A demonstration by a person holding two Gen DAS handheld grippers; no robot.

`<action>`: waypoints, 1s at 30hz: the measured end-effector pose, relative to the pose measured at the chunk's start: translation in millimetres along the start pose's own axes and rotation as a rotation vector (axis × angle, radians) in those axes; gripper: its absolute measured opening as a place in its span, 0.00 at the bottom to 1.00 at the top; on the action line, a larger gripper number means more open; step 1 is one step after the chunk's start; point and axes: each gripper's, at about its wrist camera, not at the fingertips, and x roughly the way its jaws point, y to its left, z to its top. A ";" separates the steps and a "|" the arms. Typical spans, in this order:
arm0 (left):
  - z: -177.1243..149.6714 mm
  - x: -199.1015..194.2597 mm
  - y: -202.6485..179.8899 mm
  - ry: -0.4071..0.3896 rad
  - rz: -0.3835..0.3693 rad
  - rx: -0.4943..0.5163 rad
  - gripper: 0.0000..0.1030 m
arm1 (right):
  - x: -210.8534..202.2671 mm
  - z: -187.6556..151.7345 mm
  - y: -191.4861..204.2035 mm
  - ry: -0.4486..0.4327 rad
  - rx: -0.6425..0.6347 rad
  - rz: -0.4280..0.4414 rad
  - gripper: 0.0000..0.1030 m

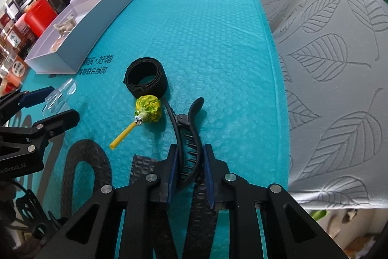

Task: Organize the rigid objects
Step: 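Grasp the clear plastic piece with the left tool while the right tool grasps the black claw clip, then carry the clear plastic piece and black claw clip into the white box with both tools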

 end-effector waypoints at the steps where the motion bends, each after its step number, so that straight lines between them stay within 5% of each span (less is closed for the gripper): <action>1: -0.5 -1.8 -1.0 -0.003 0.001 0.000 0.75 | -1.8 -0.3 -1.3 -0.001 0.004 0.005 0.19; 30: -27.2 -109.2 -34.9 -0.155 0.091 -0.098 0.75 | -98.6 -28.7 1.1 -0.086 -0.129 0.174 0.19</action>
